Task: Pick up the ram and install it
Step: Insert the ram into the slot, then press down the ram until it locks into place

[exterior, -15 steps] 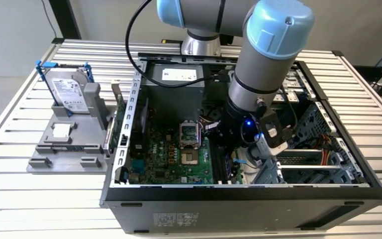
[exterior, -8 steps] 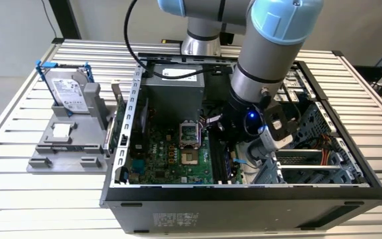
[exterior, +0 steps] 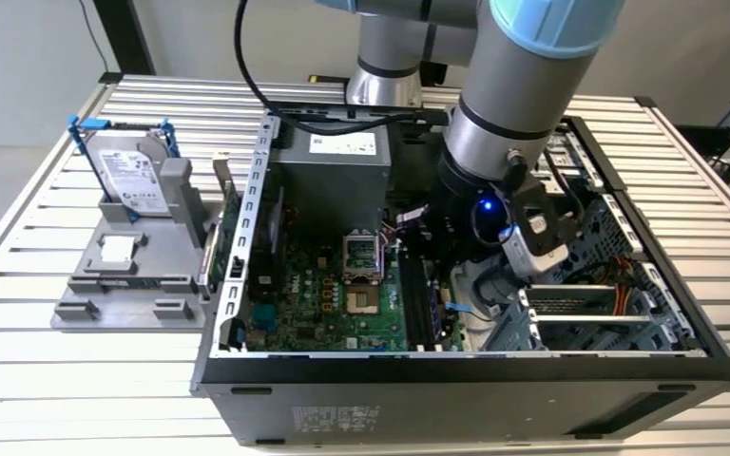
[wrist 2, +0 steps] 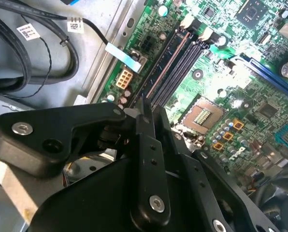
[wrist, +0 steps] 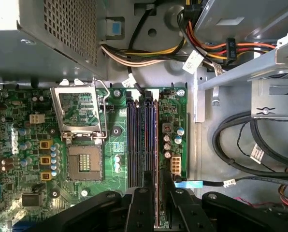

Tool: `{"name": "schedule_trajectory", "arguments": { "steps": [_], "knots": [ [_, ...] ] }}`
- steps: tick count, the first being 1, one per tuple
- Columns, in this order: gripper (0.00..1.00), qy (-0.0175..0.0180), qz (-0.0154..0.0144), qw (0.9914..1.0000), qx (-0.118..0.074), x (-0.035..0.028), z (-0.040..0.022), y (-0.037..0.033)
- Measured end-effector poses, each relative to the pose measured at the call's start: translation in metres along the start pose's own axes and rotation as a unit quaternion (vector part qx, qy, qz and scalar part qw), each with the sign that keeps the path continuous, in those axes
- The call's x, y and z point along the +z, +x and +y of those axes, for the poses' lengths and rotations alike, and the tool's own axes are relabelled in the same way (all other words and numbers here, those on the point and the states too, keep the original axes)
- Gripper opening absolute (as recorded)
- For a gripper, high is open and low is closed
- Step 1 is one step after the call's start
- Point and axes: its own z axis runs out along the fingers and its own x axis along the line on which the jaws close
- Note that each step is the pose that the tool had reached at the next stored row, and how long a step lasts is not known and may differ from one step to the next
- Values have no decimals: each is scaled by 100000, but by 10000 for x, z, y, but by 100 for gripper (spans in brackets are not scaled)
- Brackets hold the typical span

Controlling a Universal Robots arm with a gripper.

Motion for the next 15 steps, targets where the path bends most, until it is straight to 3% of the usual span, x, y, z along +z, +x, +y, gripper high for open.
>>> {"name": "schedule_trajectory", "arguments": {
  "steps": [1,15],
  "knots": [
    [0,3,-1,100000,-1,0,0,0],
    [0,53,-2,100000,0,0,0,0]
  ]
}}
